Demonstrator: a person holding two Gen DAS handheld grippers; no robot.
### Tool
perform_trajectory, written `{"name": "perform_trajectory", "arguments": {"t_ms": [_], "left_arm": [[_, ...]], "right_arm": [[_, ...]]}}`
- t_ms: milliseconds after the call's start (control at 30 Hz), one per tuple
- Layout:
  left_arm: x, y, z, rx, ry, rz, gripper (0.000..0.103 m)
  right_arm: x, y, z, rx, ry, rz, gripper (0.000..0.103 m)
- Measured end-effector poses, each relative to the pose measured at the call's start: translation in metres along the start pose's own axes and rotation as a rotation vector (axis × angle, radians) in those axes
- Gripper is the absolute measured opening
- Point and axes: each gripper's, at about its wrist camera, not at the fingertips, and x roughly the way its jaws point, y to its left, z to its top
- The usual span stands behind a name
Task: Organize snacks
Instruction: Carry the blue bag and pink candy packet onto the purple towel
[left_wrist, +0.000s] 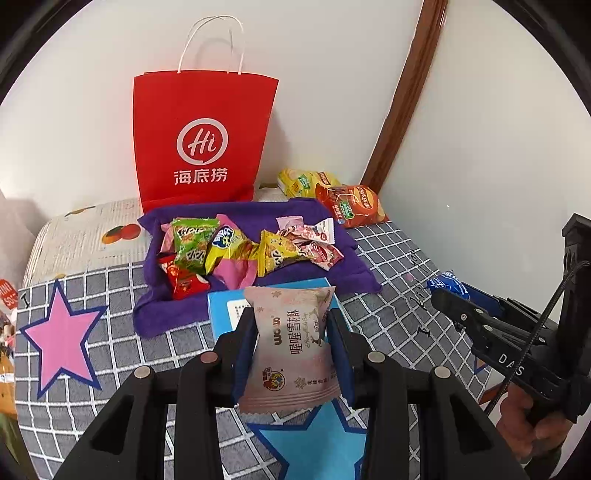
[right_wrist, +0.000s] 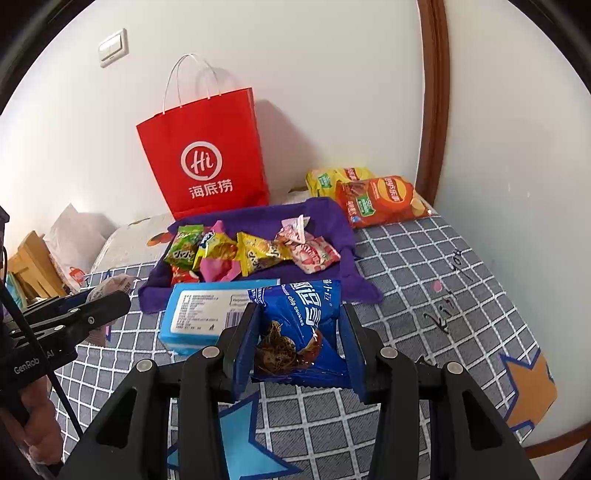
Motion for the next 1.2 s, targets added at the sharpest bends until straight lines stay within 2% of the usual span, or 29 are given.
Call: {"name": "perform_trajectory", "arguments": {"t_ms": [167, 933, 1200], "left_arm": [[0.005, 0.006, 0.008, 0.004, 0.006, 0.014, 0.036], [0.025, 0.021, 0.048, 0.011, -0.016, 0.067, 0.036], [0.038, 0.038, 0.068, -0.038, -0.023, 0.071, 0.036]], "right_arm": [[0.01, 0.003, 0.01, -0.004, 0.019, -0.02, 0.043], [0.043, 0.02, 0.052, -0.028, 0.009, 0.048, 0.043], [0.058, 0.019, 0.069, -0.05, 0.0, 0.065, 0.043]]}}
